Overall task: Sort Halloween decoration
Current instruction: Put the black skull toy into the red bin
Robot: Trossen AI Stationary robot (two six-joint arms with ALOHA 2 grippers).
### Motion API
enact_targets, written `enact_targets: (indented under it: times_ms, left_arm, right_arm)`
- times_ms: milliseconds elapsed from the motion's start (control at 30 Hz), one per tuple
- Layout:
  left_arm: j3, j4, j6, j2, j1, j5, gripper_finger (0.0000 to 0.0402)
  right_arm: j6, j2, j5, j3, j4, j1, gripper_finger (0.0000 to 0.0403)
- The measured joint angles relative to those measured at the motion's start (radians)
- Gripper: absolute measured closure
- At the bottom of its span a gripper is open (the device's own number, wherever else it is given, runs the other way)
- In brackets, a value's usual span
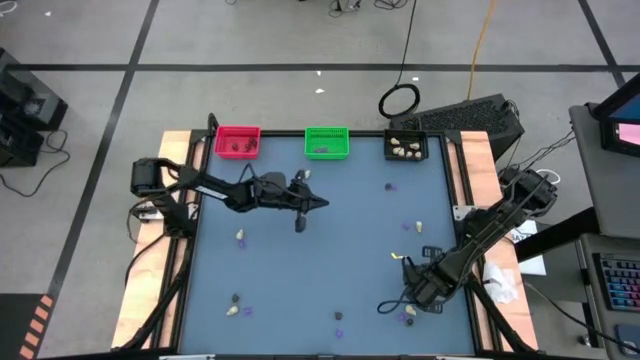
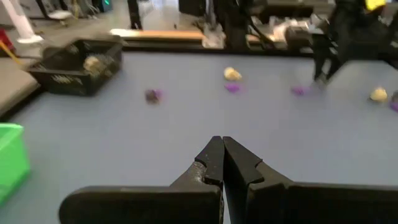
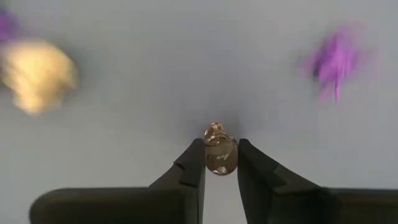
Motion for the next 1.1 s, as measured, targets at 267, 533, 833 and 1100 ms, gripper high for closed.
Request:
enact_targets:
  times_ms: [267,533,833,1100]
  left_arm:
    - [-0.123,0.003,-0.1,-0.144,0.051,0.033,0.0402]
    - [-0.257,0.039,-0.258,-0.208,0.074,0.142,0.0402]
    - [-0.354,0.04,-0.29,-0.359,0.096,0.132,0.0402]
    - [-0.468,0.035,-0.264,-0.557,0.168,0.093,0.0402]
  right_arm:
    - [-0.086,-0.001,0.212,0.088,0.001,-0.05,0.0352]
    - [-0.373,-0.001,0.525,0.118,0.074,-0.214,0.0352]
    - [-0.865,-0.001,0.616,0.118,0.479,-0.491,0.0353]
    - [-1.079,0.012,0.402,0.118,0.799,-0.743,0.0353]
